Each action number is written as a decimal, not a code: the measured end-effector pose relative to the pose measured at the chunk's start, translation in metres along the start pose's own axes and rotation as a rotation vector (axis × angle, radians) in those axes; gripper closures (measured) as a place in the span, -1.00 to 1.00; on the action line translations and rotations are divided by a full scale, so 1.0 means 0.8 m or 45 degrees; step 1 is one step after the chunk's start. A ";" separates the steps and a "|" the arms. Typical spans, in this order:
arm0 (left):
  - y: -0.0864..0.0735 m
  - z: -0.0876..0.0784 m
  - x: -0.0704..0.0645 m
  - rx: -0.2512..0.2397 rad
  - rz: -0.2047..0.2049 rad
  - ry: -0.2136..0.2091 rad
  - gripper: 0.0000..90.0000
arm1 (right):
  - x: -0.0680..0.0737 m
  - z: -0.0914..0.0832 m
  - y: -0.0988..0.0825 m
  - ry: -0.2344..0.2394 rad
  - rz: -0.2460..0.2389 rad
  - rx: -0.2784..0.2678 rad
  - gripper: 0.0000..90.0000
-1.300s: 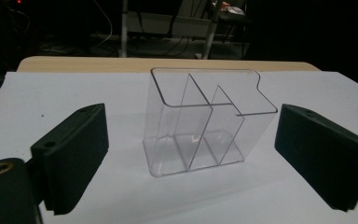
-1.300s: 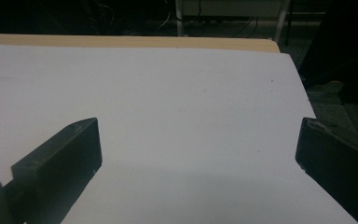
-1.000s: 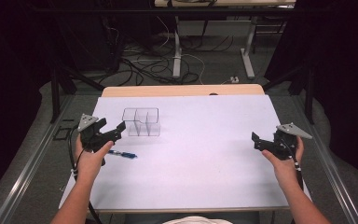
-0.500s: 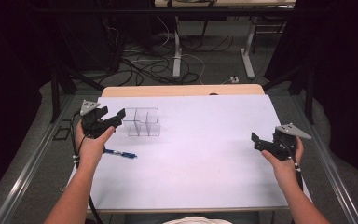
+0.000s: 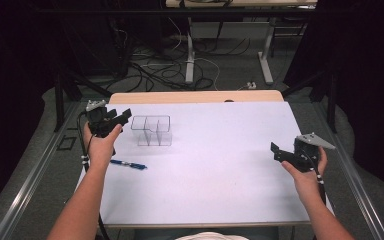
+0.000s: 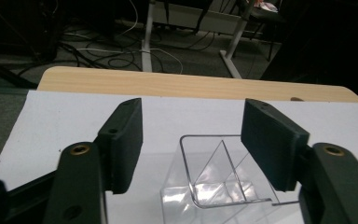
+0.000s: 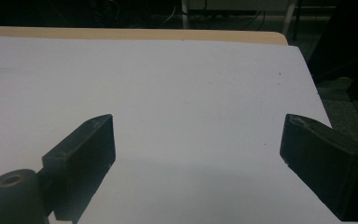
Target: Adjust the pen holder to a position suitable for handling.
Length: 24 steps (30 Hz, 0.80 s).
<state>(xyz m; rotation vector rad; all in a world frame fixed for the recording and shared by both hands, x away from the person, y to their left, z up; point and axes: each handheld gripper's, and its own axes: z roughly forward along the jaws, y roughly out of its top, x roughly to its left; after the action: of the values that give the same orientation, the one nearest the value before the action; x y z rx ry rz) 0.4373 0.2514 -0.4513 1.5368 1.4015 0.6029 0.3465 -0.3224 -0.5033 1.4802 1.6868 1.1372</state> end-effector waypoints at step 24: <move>-0.018 0.046 0.027 0.198 0.133 0.020 0.99 | -0.005 0.005 -0.005 0.005 0.021 -0.003 -0.72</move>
<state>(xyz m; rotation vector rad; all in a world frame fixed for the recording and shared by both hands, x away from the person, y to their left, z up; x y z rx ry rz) 0.4661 0.2593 -0.4847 1.7408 1.4140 0.5811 0.3488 -0.3259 -0.5091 1.4933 1.6782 1.1515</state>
